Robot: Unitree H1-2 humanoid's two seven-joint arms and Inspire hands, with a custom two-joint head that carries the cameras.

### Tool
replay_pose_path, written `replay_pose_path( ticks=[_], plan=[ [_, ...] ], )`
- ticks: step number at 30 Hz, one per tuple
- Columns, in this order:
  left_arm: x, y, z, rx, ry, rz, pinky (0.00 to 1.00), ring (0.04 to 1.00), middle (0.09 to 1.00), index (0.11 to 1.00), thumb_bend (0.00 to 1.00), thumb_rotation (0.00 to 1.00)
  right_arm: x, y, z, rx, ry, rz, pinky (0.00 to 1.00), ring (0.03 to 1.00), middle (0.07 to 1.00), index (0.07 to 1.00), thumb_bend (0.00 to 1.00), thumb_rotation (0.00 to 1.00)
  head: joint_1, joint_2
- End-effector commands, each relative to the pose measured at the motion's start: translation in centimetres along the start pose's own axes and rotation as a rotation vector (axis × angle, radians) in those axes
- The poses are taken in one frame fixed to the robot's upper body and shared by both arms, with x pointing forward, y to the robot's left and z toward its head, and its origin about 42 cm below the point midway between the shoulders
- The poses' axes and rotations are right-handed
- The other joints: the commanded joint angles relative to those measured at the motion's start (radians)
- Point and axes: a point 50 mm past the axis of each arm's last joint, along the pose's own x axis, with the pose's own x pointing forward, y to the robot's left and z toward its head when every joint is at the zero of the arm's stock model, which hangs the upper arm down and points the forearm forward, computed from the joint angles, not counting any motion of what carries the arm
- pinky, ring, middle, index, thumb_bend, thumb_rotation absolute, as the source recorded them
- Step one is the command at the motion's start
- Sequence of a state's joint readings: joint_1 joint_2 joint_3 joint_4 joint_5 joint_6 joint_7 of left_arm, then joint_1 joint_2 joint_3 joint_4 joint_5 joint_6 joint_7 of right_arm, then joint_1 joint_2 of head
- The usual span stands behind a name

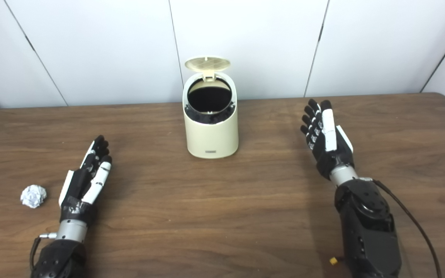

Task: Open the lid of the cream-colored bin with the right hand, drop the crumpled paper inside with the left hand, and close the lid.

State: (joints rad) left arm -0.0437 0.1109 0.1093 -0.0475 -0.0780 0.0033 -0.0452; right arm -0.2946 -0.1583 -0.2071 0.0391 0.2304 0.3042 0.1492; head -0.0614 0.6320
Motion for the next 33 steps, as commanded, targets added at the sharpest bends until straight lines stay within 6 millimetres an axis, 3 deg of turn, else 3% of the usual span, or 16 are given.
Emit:
replay_pose_path(
  ticks=[1, 7, 16, 26, 33],
  plan=[
    [0.7, -0.2, 1.7, -0.004, -0.064, -0.004, 1.00, 1.000, 0.996, 1.000, 0.30, 0.52, 0.2, 0.2, 1.9, -0.034, -0.105, 0.010, 1.00, 1.000, 1.000, 1.000, 0.62, 1.00, -0.001, 0.001],
    [0.6, -0.3, 2.0, -0.027, -0.065, -0.009, 1.00, 1.000, 0.993, 1.000, 0.35, 0.65, -0.9, 0.1, 0.9, -0.077, -0.107, -0.007, 1.00, 1.000, 1.000, 1.000, 0.61, 1.00, -0.002, 0.008],
    [0.4, -0.2, 2.2, -0.059, -0.071, -0.003, 1.00, 1.000, 1.000, 1.000, 0.33, 0.98, -1.5, -0.1, -0.7, -0.097, -0.100, -0.028, 1.00, 1.000, 1.000, 1.000, 0.60, 1.00, -0.003, 0.021],
    [0.3, -0.5, 2.2, -0.052, -0.056, 0.009, 1.00, 1.000, 1.000, 1.000, 0.36, 1.00, -2.2, -1.0, -2.2, -0.113, -0.104, -0.060, 1.00, 1.000, 1.000, 1.000, 0.60, 1.00, 0.042, 0.035],
    [0.4, -1.7, 2.3, -0.062, -0.066, 0.006, 1.00, 1.000, 0.989, 0.995, 0.34, 0.98, -2.4, -2.7, -2.8, -0.101, -0.110, -0.070, 1.00, 1.000, 1.000, 1.000, 0.59, 1.00, 0.143, 0.042]
  ],
)
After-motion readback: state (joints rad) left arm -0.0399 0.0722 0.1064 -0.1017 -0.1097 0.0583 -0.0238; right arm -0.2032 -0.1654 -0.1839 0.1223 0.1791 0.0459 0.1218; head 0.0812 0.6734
